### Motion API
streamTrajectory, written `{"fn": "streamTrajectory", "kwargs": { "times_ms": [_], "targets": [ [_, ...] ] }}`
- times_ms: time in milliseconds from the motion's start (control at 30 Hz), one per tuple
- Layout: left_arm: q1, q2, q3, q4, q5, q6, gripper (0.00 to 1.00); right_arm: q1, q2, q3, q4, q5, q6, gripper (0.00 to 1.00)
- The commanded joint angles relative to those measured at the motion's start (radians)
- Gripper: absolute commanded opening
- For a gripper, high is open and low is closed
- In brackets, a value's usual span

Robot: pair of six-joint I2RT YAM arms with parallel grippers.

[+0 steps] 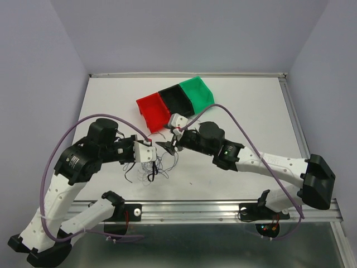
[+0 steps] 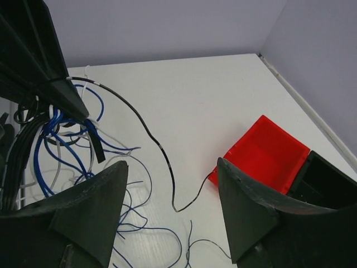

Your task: Untangle the cables

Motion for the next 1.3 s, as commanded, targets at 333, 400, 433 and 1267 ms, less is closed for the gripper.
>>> {"fn": "streamTrajectory", "kwargs": {
  "times_ms": [333,400,433,1267],
  "targets": [
    [-0.005,-0.025,-0.05,-0.014,0.076,0.056,0.0,-0.005,0.008,0.057,0.134,0.07,0.005,0.0],
    [-0.005,-0.022,-0.068,0.004,0.067,0.043,0.0,-0.005,-0.012,0.046,0.145,0.138,0.025,0.01],
    [-0.003,-0.023,-0.094,0.018,0.063,0.037,0.0,-0.007,-0.027,0.04,0.163,0.241,0.056,0.0],
    [-0.002,0.026,-0.234,0.423,-0.131,-0.247,0.3,-0.168,-0.69,0.032,-0.104,1.081,0.193,0.01]
  ]
}}
